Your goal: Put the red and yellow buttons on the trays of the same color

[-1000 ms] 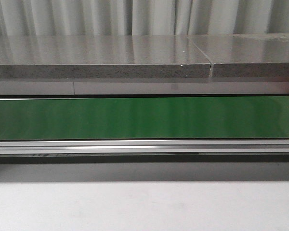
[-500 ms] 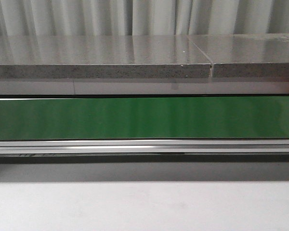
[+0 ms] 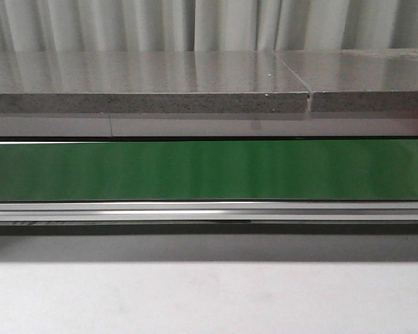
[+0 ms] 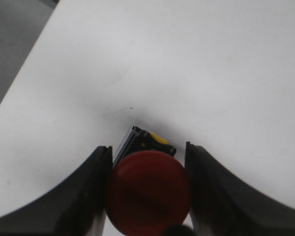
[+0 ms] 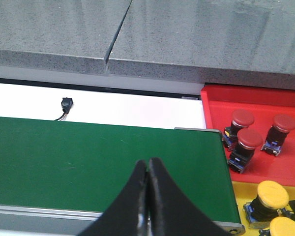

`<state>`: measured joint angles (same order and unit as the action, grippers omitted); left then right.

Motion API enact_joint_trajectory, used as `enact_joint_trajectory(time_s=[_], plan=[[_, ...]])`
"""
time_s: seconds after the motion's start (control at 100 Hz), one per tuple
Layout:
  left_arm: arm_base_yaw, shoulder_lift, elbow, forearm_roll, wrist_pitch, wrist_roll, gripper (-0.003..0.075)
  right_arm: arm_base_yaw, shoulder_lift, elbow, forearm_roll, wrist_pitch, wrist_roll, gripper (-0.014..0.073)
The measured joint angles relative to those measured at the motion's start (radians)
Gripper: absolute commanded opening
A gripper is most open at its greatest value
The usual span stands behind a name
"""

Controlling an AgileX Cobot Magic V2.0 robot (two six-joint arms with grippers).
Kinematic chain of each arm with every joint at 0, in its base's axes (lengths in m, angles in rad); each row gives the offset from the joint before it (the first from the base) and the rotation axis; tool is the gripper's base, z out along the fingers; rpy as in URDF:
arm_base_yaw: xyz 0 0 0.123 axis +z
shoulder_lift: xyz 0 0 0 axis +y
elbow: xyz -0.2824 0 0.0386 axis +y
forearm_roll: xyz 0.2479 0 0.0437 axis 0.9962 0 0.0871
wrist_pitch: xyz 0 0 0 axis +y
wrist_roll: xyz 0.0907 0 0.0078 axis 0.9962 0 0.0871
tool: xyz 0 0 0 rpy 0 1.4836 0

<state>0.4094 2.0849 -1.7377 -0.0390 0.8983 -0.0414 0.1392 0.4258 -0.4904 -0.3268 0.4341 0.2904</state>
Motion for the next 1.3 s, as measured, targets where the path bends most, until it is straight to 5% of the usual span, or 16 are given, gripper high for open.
enact_joint_trajectory(time_s=[0.91, 1.3], plan=[[0.0, -0.67, 0.519, -0.158, -0.042, 0.13, 0.0167, 0.0, 0.0, 0.0, 0.0, 0.0, -0.001, -0.0065], [-0.168, -0.677, 0.654, -0.166, -0.154, 0.14, 0.0167, 0.0, 0.0, 0.0, 0.0, 0.0, -0.001, -0.0065]])
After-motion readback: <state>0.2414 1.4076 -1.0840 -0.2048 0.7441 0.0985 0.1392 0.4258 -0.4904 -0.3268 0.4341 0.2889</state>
